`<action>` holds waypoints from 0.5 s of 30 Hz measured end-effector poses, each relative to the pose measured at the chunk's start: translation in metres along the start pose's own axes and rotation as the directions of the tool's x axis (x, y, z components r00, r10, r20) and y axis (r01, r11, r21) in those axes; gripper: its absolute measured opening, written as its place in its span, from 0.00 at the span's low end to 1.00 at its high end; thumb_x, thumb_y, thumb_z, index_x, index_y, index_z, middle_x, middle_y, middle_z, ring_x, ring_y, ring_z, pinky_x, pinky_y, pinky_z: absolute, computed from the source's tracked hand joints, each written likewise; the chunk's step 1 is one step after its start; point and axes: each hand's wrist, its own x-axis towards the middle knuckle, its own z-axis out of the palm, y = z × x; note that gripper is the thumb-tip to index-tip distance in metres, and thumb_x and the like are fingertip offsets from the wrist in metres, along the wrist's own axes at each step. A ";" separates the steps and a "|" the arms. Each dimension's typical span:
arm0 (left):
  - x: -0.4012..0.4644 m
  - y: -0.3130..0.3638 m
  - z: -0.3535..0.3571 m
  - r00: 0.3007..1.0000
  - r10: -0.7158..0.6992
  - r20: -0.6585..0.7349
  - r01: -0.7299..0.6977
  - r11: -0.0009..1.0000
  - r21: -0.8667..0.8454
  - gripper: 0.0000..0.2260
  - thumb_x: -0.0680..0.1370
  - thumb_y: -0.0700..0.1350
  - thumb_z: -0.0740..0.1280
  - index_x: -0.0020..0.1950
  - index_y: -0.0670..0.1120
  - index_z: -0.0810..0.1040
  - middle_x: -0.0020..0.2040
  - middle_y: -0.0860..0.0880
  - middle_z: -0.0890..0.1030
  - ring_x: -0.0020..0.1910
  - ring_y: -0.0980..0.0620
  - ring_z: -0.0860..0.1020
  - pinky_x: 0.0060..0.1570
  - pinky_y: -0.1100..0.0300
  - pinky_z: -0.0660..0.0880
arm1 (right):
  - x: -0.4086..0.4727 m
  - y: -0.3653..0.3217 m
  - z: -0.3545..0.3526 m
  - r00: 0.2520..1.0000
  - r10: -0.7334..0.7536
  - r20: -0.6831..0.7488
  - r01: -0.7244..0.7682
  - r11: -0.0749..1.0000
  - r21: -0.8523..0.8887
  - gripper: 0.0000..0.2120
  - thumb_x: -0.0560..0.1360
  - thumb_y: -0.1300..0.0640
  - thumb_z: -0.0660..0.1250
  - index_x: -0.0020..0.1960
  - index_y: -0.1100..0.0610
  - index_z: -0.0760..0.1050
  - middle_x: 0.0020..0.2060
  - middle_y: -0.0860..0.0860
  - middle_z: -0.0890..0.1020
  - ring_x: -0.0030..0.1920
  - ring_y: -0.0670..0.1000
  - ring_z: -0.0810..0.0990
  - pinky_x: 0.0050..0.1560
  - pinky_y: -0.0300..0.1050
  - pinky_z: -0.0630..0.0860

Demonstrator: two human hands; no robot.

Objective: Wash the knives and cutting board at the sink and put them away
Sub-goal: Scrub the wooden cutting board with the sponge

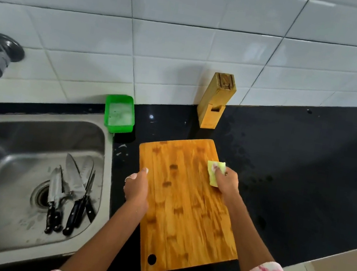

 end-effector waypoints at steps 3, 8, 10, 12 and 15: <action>0.004 0.011 -0.037 0.995 0.011 0.097 -0.011 1.000 -0.002 0.31 0.73 0.65 0.61 0.69 0.47 0.69 0.65 0.46 0.74 0.62 0.43 0.74 0.63 0.46 0.70 | -0.019 -0.029 -0.001 0.990 -0.123 0.072 0.114 0.986 0.123 0.18 0.77 0.49 0.64 0.61 0.60 0.74 0.46 0.50 0.78 0.46 0.49 0.77 0.46 0.45 0.75; 0.007 0.051 -0.128 0.957 0.060 0.283 0.012 0.969 -0.245 0.39 0.75 0.69 0.43 0.70 0.38 0.66 0.65 0.41 0.73 0.66 0.42 0.71 0.64 0.47 0.68 | -0.076 -0.107 0.037 0.897 -0.381 0.224 0.355 0.923 0.148 0.09 0.77 0.54 0.64 0.51 0.59 0.78 0.40 0.52 0.78 0.41 0.49 0.76 0.41 0.43 0.72; 0.011 0.072 -0.174 0.916 0.162 0.368 0.018 0.897 -0.441 0.41 0.73 0.72 0.41 0.67 0.44 0.72 0.64 0.42 0.75 0.63 0.42 0.73 0.58 0.45 0.72 | -0.103 -0.137 0.067 0.835 -0.456 0.308 0.429 0.890 0.154 0.05 0.77 0.57 0.64 0.48 0.57 0.78 0.40 0.52 0.79 0.39 0.47 0.76 0.40 0.41 0.72; 0.017 0.097 -0.230 0.893 0.239 0.382 -0.013 0.861 -0.509 0.41 0.71 0.74 0.42 0.56 0.46 0.82 0.59 0.43 0.80 0.59 0.43 0.77 0.55 0.45 0.72 | -0.131 -0.164 0.102 0.779 -0.503 0.375 0.474 0.863 0.173 0.05 0.77 0.58 0.64 0.43 0.55 0.77 0.36 0.50 0.78 0.36 0.45 0.76 0.37 0.38 0.73; 0.018 0.132 -0.331 0.833 0.299 0.466 -0.064 0.888 -0.455 0.38 0.65 0.74 0.59 0.56 0.44 0.82 0.61 0.40 0.78 0.60 0.40 0.77 0.59 0.40 0.72 | -0.174 -0.202 0.164 0.706 -0.502 0.500 0.460 0.861 0.216 0.02 0.77 0.60 0.64 0.47 0.58 0.75 0.37 0.51 0.78 0.33 0.44 0.79 0.34 0.36 0.76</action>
